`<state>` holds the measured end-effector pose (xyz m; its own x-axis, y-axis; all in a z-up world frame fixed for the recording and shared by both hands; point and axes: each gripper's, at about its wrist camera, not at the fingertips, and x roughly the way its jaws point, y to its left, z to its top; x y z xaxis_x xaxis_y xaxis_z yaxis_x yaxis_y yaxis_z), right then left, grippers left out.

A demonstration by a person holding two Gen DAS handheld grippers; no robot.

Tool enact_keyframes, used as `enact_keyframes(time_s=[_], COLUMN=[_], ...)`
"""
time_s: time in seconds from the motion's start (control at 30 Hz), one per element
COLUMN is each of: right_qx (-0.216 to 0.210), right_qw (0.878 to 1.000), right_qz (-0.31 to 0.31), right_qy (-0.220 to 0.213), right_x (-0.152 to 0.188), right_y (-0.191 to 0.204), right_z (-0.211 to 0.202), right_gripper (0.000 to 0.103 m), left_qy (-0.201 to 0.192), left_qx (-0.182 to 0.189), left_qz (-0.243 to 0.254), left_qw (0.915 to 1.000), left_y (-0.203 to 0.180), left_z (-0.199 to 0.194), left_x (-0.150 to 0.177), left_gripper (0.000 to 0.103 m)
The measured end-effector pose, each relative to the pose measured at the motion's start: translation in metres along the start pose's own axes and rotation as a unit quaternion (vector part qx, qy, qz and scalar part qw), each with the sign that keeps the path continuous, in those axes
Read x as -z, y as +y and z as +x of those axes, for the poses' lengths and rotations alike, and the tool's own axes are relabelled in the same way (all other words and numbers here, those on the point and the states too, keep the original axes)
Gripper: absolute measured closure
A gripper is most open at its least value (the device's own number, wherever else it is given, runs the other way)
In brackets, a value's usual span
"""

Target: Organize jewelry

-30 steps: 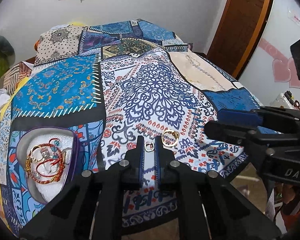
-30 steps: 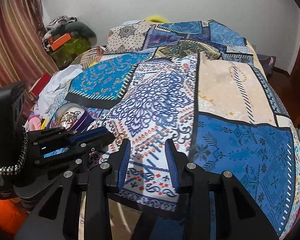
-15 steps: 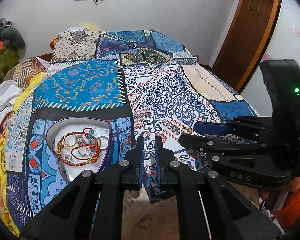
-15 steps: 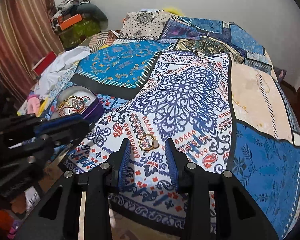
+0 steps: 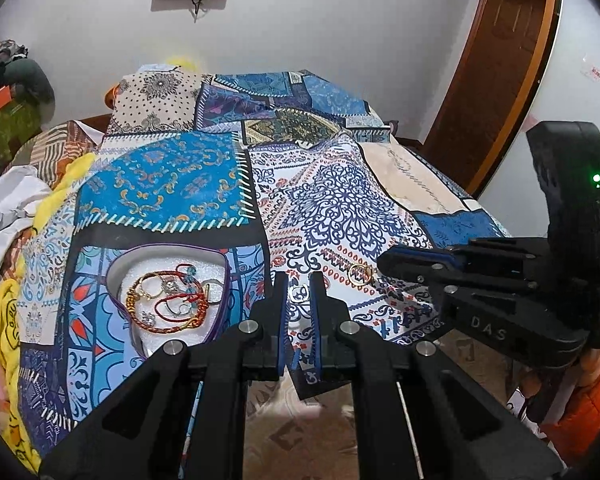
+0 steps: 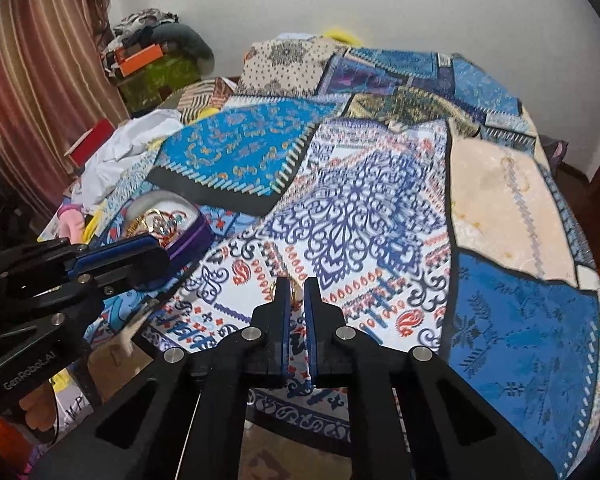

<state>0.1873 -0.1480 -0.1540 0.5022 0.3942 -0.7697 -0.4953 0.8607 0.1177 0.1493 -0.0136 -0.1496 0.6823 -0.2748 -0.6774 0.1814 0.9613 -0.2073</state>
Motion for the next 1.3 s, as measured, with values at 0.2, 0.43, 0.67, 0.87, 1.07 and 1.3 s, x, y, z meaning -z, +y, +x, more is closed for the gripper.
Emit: enact_keyframes(time_s=[0.2,0.43,0.67,0.87,1.07,1.3], right_qx=[-0.008,0.018,0.039,0.032,0.019,-0.001], right_qw=[1.000,0.999,0.998,0.999,1.000,0.999], right_qz=[-0.004,-0.021,-0.033,-0.021,-0.019,-0.030], right_qy=[0.015,0.035,0.035,0.028,0.004,-0.042], right_x=[-0.002,-0.003,0.000,0.001,-0.007,-0.026], right_y=[0.008,0.015,0.014,0.012,0.021,0.045], right_z=[0.001,0.022,0.026,0.019,0.000,-0.027], right_gripper=[0.089,0.067,0.085,0.085,0.085,0.085], left_qy=[-0.006,-0.007,-0.008,-0.011,-0.020,-0.042], left_qx=[-0.004,-0.008,-0.009,-0.008,-0.010,-0.021], left_qz=[0.000,-0.005,-0.013,-0.015,-0.017,-0.021], left_qw=[1.0000,0.9999,0.9998,0.9998,0.9996,0.9987], left_y=[0.002,0.008,0.015,0.016,0.020,0.029], left_z=[-0.010,-0.013,-0.012,-0.014,-0.021,-0.038], left_x=[0.002,0.003,0.004,0.004,0.002,-0.002], left_gripper=[0.095,0.095,0.095,0.095,0.095,0.095])
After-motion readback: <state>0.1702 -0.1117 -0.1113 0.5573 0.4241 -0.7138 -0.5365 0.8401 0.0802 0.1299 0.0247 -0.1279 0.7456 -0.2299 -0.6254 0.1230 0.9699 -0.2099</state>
